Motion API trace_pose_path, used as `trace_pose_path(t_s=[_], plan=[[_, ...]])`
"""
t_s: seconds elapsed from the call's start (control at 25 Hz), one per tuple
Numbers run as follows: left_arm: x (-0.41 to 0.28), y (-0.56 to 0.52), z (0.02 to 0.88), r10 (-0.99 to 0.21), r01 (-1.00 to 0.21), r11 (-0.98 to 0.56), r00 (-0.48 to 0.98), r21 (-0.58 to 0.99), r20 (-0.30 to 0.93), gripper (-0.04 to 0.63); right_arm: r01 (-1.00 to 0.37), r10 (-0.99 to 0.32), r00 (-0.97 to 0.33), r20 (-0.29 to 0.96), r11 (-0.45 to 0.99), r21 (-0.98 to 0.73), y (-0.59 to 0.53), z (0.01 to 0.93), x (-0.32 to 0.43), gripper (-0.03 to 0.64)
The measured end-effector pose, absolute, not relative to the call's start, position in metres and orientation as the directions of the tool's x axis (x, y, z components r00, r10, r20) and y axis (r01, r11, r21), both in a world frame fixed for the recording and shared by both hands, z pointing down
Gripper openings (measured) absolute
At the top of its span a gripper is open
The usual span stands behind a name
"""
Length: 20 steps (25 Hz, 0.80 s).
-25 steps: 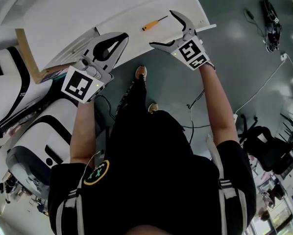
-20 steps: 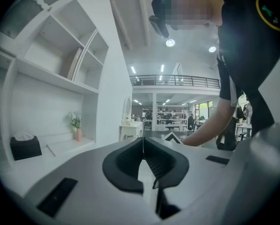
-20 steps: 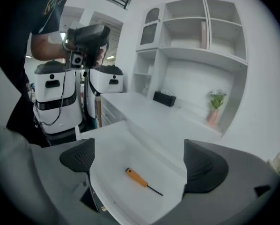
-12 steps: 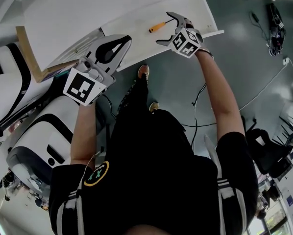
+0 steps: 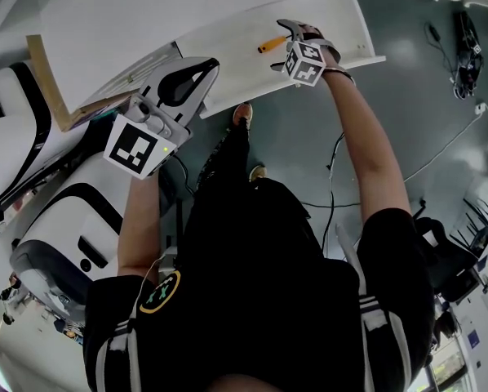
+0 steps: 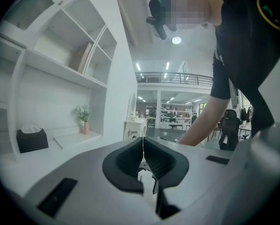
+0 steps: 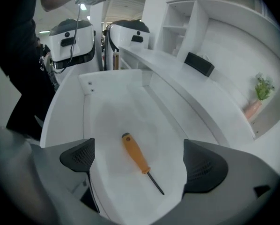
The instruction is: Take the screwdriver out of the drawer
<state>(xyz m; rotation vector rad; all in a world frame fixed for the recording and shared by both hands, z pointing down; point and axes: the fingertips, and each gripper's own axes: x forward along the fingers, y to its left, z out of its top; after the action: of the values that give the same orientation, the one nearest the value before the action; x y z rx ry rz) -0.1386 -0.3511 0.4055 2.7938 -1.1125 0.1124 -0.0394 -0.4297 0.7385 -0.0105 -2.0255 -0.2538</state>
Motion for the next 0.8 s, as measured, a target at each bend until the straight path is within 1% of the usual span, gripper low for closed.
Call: trace_pose_path(t_s=[0.2,0.6,0.8], plan=[[-0.146,-0.352,0.41,-0.694,-0.707,-0.703,0.706,0.081,0.144,0.021,0.211,-0.05,-0.373,0.926,0.968,0.137,-0.429,0.772,-0.035,0.592],[-0.152,-0.349,0.416,-0.705,-0.721,-0.689,0.691,0.075,0.16,0.021,0.252,0.017,-0.296,0.955,0.966,0.061,-0.433,0.803,-0.033,0.591],[-0.147,-0.347,0.417,-0.701,-0.718,-0.693,0.692,0.063,0.173,0.021,0.271,0.03,-0.281,0.959,0.961,0.05,-0.436,0.817,-0.028,0.585]])
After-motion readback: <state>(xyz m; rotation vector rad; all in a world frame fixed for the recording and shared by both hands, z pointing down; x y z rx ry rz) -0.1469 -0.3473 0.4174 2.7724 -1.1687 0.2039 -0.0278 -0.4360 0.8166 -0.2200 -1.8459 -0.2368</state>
